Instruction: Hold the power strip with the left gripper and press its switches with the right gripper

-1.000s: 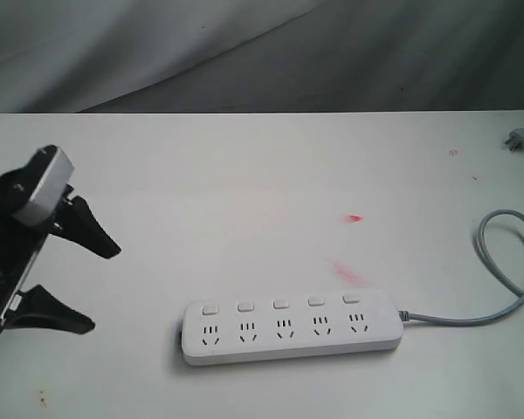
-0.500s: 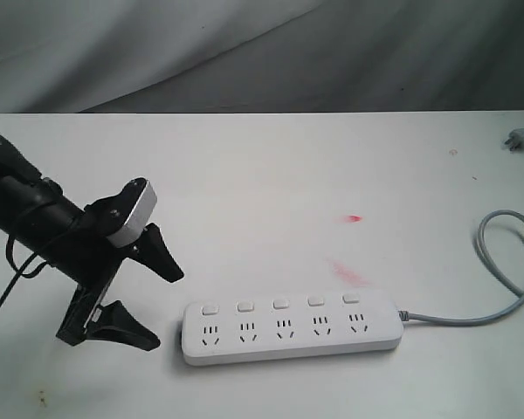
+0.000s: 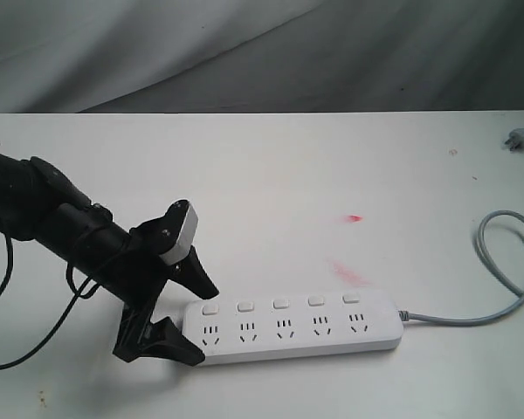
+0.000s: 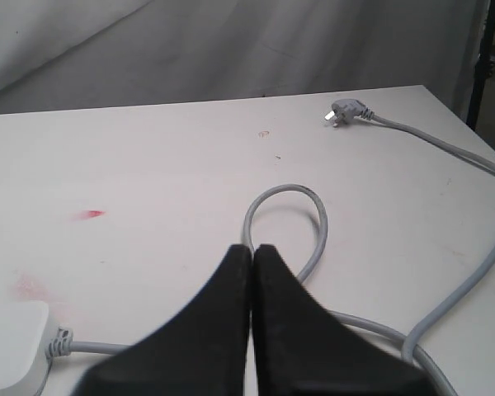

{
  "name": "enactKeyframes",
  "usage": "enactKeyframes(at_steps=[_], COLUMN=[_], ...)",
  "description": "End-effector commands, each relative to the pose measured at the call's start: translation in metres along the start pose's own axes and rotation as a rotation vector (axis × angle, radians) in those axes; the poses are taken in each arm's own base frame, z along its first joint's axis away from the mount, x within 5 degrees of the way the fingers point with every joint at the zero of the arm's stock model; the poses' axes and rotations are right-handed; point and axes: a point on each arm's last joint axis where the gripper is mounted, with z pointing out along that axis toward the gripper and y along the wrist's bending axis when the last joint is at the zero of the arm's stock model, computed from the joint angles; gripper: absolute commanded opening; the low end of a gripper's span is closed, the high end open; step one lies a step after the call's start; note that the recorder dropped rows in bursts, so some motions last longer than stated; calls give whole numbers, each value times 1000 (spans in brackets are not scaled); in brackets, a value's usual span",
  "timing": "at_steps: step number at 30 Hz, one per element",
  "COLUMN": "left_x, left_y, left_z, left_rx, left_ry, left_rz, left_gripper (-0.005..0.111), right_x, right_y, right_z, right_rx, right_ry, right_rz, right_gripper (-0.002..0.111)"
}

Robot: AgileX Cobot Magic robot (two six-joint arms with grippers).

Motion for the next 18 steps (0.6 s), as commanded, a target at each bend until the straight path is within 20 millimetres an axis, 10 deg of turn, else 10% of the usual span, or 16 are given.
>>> enactKeyframes(at_steps=[1,10,18], left_x=[1,3,4], left_y=[2,3,3], left_z=[4,5,6], left_rx=[-1,-3,0], left_ry=[7,10,11], left_rz=[5,-1,-4], left_gripper=[84,81,48], right_x=[1,1,1], right_y=[0,0,0], right_z=[0,0,0], right_rx=[8,8,8], right_ry=[-6,-6,-6], right_rz=[-1,1,1], right_gripper=[0,0,0])
